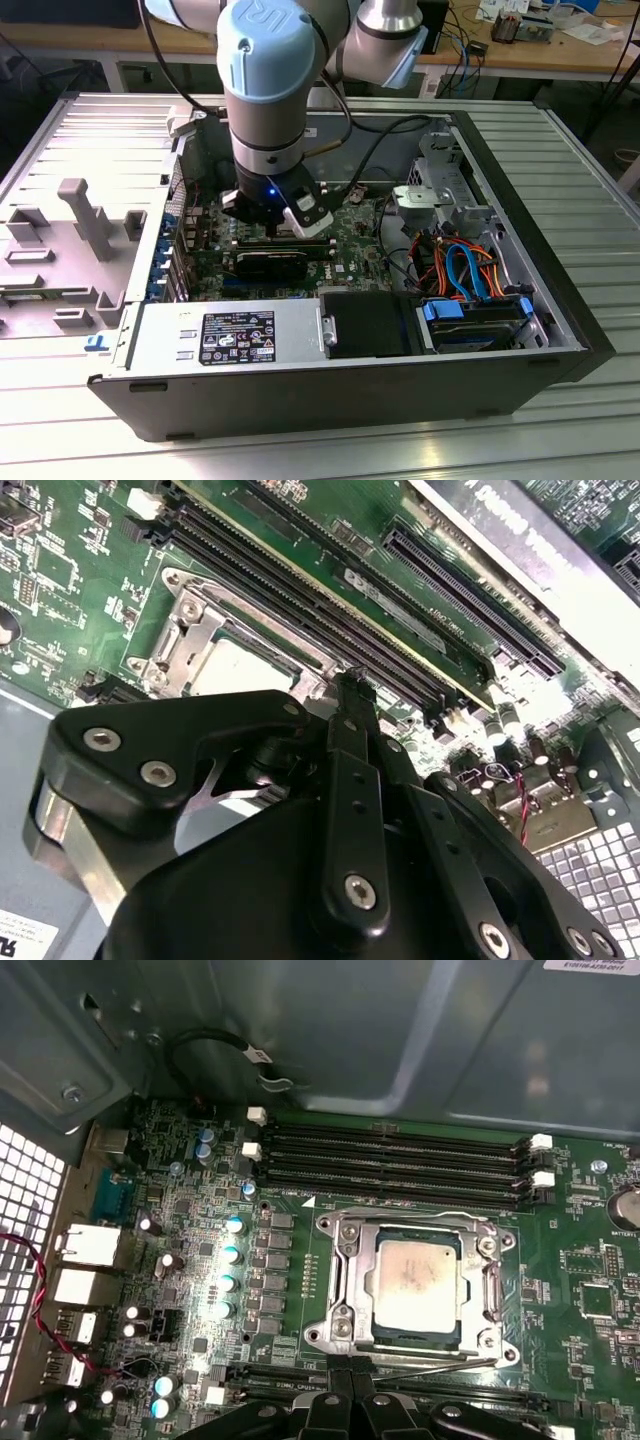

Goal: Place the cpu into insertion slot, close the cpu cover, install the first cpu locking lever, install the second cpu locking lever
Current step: 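Install the second cpu locking lever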

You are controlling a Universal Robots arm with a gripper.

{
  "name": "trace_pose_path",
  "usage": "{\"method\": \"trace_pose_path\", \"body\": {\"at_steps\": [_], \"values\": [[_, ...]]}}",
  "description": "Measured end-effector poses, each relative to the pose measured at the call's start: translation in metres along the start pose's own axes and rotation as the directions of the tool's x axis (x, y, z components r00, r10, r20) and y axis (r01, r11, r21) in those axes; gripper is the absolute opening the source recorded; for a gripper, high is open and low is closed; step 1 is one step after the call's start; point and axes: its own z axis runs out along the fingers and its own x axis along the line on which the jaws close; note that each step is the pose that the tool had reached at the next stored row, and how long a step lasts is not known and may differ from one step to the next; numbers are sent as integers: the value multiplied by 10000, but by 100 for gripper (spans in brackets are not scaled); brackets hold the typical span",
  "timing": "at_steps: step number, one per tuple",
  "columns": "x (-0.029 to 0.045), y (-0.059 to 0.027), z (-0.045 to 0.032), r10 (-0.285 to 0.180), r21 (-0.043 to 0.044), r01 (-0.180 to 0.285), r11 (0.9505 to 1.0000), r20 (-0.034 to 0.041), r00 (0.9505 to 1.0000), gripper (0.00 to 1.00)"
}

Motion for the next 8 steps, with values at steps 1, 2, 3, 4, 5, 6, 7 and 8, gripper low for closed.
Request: {"method": "trace_pose_path", "body": {"at_steps": [1,2,3,4,5,6,7,8], "values": [[11,-6,28,-2,0,2,10000,0,10000,11],[36,-10,50,-1,2,1,10000,-2,10000,11],[55,-10,58,-2,1,2,10000,-2,10000,11],[69,-9,65,-2,0,2,10000,-1,10000,11],[83,-9,73,-1,0,1,10000,0,10000,11],[88,-10,81,-2,-2,2,10000,0,10000,11],[91,-12,88,-2,-1,2,10000,-1,10000,11],[100,-16,108,-2,0,2,10000,-1,10000,11]]}}
